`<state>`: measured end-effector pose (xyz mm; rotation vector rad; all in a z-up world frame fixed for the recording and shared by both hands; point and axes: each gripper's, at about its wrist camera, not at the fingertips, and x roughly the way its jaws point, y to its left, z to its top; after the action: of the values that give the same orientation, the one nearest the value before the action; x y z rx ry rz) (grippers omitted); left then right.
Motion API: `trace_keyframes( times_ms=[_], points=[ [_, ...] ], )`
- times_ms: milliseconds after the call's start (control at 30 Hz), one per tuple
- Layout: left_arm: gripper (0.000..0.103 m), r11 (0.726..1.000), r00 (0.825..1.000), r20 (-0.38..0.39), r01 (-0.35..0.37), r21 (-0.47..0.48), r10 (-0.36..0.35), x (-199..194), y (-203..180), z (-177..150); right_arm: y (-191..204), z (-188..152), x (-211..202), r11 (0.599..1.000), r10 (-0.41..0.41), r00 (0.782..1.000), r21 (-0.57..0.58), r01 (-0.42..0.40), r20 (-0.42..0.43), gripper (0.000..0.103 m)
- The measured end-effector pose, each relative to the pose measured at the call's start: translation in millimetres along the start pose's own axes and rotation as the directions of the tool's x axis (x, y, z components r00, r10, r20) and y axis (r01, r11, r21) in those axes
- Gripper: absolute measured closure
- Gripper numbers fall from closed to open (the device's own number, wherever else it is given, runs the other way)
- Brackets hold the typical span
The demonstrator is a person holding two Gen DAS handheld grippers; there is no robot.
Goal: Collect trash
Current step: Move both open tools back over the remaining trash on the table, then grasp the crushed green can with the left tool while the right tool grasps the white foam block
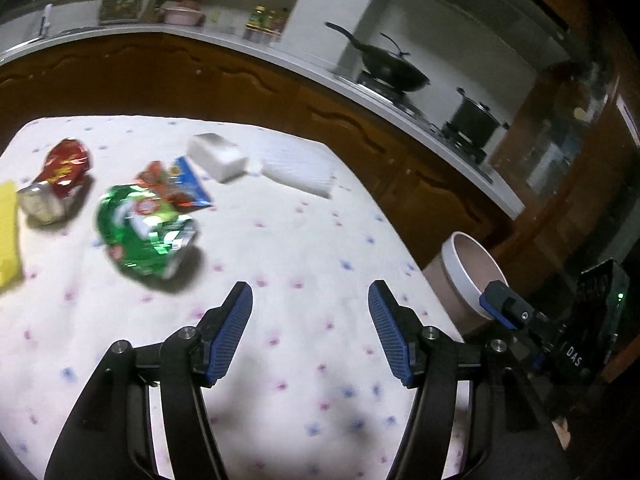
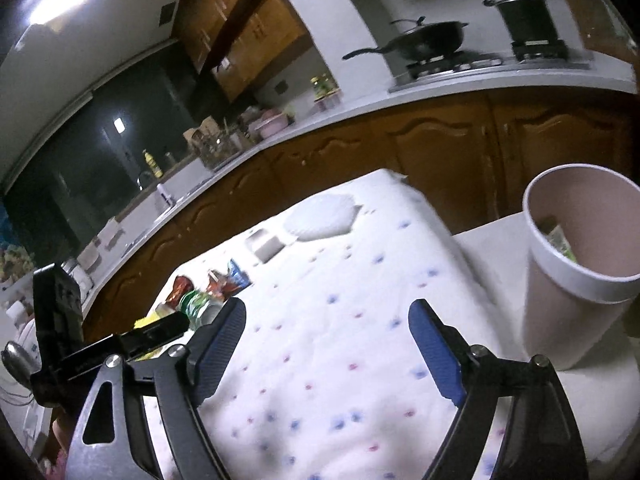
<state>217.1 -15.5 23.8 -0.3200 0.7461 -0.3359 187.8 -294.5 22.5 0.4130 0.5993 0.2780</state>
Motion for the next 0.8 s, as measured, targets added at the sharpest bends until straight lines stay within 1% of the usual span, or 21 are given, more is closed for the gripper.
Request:
trace_keyframes(
  times_ms=[100,167,300,600,800],
  points=[
    [0.041,0.999,0.999,0.012,-0.032,-0.013,0.032,-8,14,-1,10,-5,3,1.0,0.003,1.0,-0.006,-0.003,-0.008,0.018],
    [0.038,0.999,0.999,0.021,-0.049,-0.023,0.049,-12,22,-2,15,-6,6,1.0,0.004,1.0,-0.012,-0.004,-0.014,0.018],
    [0.038,0.996,0.996,0.033,-0.078,-0.04,0.079,-21,38,-1,25,-8,13,0.999,0.006,1.0,-0.031,-0.007,-0.029,0.018],
    [0.031,0.984,0.986,0.061,-0.147,-0.102,0.153,-36,77,12,46,-2,36,0.996,0.03,0.998,-0.077,-0.034,-0.063,0.018],
    [0.031,0.977,0.981,0.033,-0.185,-0.103,0.19,-29,99,24,65,1,57,0.991,0.063,0.993,-0.109,-0.074,-0.098,0.018]
  ],
)
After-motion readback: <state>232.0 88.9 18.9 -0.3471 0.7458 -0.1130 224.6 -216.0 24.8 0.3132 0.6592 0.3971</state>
